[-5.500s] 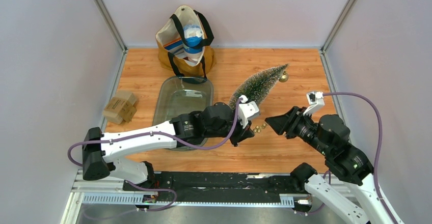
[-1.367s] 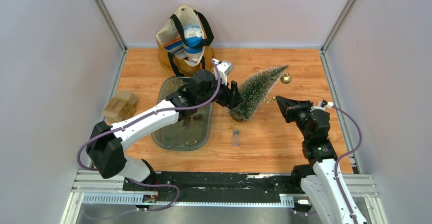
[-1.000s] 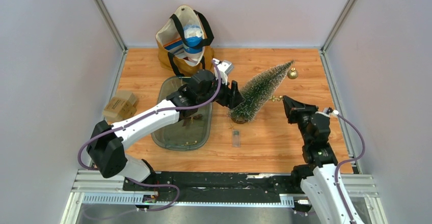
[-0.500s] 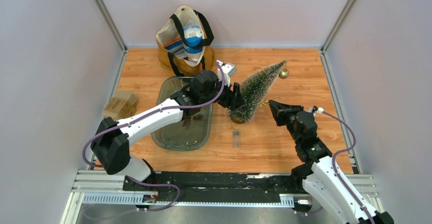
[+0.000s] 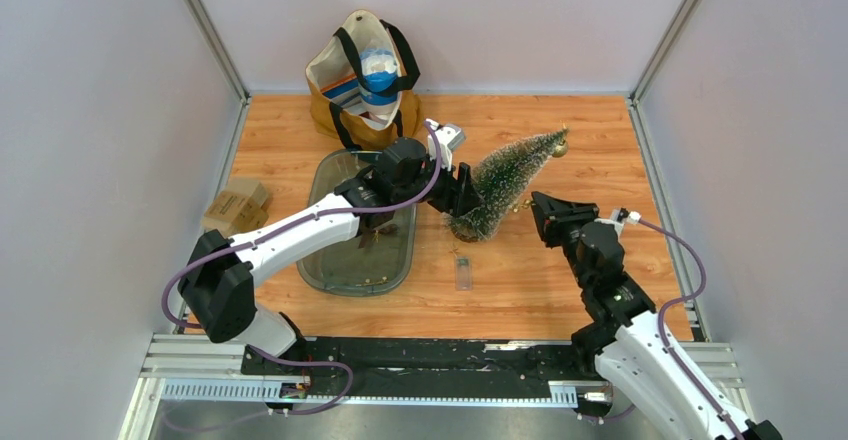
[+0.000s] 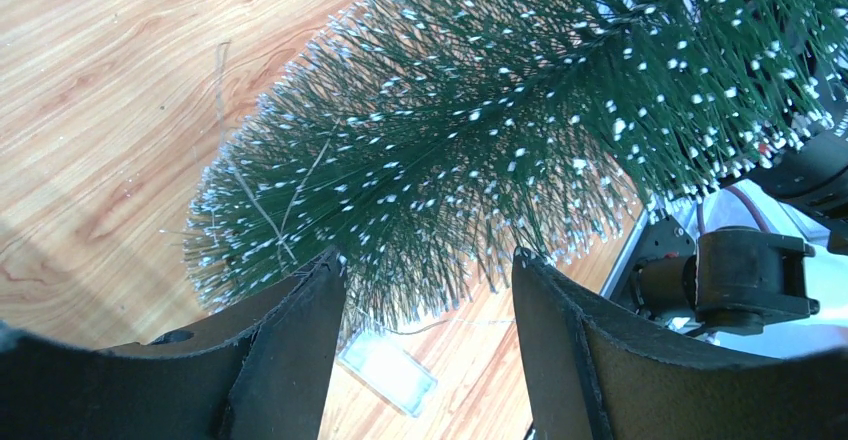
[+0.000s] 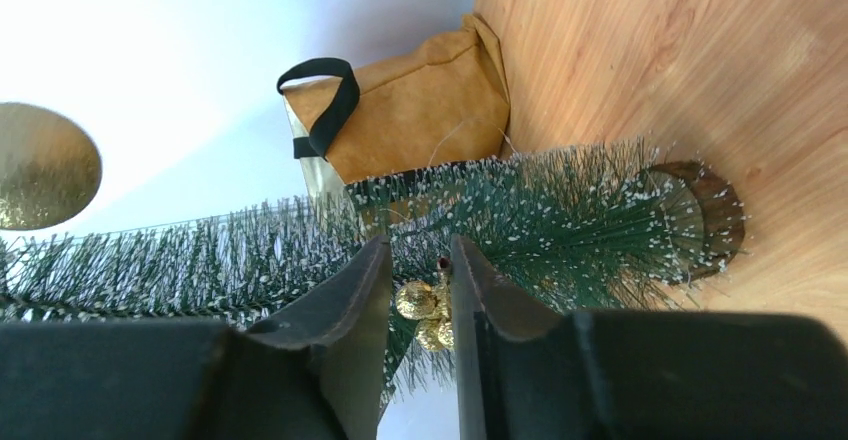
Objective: Decorate the small christmas tree
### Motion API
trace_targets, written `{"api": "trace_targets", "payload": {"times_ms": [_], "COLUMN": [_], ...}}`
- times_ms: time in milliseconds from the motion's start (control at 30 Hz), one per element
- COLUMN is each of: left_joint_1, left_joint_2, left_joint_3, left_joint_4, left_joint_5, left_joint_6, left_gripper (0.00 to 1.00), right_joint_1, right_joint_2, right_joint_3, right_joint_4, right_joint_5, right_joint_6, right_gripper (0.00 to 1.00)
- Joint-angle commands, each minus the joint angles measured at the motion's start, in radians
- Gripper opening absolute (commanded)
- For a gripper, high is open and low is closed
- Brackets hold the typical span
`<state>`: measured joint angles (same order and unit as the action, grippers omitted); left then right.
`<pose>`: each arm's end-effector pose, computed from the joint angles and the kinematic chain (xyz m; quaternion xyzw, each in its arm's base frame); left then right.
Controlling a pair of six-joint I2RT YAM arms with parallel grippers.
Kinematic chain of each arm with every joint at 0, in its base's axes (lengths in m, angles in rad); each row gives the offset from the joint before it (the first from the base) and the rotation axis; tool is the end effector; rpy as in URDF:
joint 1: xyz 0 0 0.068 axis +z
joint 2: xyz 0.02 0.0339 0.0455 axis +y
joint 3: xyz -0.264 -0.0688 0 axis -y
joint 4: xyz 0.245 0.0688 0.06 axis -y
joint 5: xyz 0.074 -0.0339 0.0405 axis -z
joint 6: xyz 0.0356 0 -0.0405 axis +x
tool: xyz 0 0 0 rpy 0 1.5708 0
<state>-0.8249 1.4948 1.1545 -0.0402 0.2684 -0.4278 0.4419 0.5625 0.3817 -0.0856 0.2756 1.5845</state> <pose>0.2316 -0.2646 0.3113 0.2354 0.7897 -0.4154 0.3852 0.1424 0.0566 0.2408 0.4958 0.6171 0.4524 0.4107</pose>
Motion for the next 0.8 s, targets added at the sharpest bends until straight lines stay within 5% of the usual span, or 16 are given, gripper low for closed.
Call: {"api": "trace_targets", "payload": {"times_ms": [0,300,767], "left_joint_1": [0.003,0.003,0.003], "left_joint_2": [-0.031,-0.064,-0.165], "left_joint_3": [0.010,-0.001,-0.047], "left_joint_4": [0.034,0.010,-0.055], "left_joint_5": [-0.014,-0.035,-0.109], "left_joint_6": [0.018,0.031,0.067], "left_gripper": [0.69,0.70,0.76], "right_joint_1": [0.004,0.003,-0.003], "right_joint_2": [-0.045,-0.101,-0.237], "right_joint_3": [0.043,0.022,0.063], "right_joint_4": [-0.040,-0.075,-0.236], "right_joint_5": [0.085,0.126,0.284], "right_joint_6": [-0.057,-0.092,-0.253], "right_gripper": [0.39,0.68,0.79]}}
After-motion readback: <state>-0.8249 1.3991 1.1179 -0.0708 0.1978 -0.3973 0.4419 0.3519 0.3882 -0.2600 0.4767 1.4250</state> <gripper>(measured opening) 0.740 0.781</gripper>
